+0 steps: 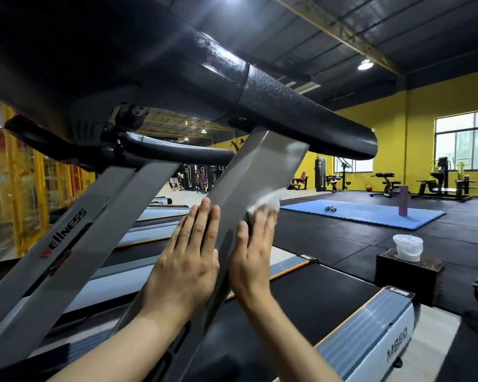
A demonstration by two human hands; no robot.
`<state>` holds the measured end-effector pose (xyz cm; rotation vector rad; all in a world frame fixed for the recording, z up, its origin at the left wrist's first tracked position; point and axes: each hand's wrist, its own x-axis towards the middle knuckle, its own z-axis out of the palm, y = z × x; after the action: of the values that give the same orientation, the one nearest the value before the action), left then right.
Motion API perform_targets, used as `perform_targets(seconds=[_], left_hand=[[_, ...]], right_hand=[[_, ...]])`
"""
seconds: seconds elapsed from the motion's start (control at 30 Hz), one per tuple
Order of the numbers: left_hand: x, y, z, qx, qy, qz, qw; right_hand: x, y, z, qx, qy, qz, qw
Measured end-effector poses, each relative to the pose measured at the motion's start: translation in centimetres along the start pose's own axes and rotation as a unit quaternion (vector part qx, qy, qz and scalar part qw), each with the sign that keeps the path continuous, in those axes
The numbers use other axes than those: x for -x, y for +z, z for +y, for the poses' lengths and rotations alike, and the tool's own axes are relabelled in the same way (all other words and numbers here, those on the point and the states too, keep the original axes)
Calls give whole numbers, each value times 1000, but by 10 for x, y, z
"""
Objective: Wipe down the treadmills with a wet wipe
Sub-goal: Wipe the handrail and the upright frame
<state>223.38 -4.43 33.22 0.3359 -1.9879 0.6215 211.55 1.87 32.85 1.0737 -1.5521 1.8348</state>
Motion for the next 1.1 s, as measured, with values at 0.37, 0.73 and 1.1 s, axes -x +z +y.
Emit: perform_targets(seconds=[0.37, 0.73, 1.1], left_hand=[[3, -4, 1, 59, -57, 12, 997], [49, -26, -25, 57, 4, -16, 998], [85, -18, -37, 74, -80, -15, 994]], right_hand=[[-102, -1, -60, 191, -291, -98, 933], [-90, -15, -31, 121, -96, -87, 984], [115, 6, 0, 56, -65, -135, 987]])
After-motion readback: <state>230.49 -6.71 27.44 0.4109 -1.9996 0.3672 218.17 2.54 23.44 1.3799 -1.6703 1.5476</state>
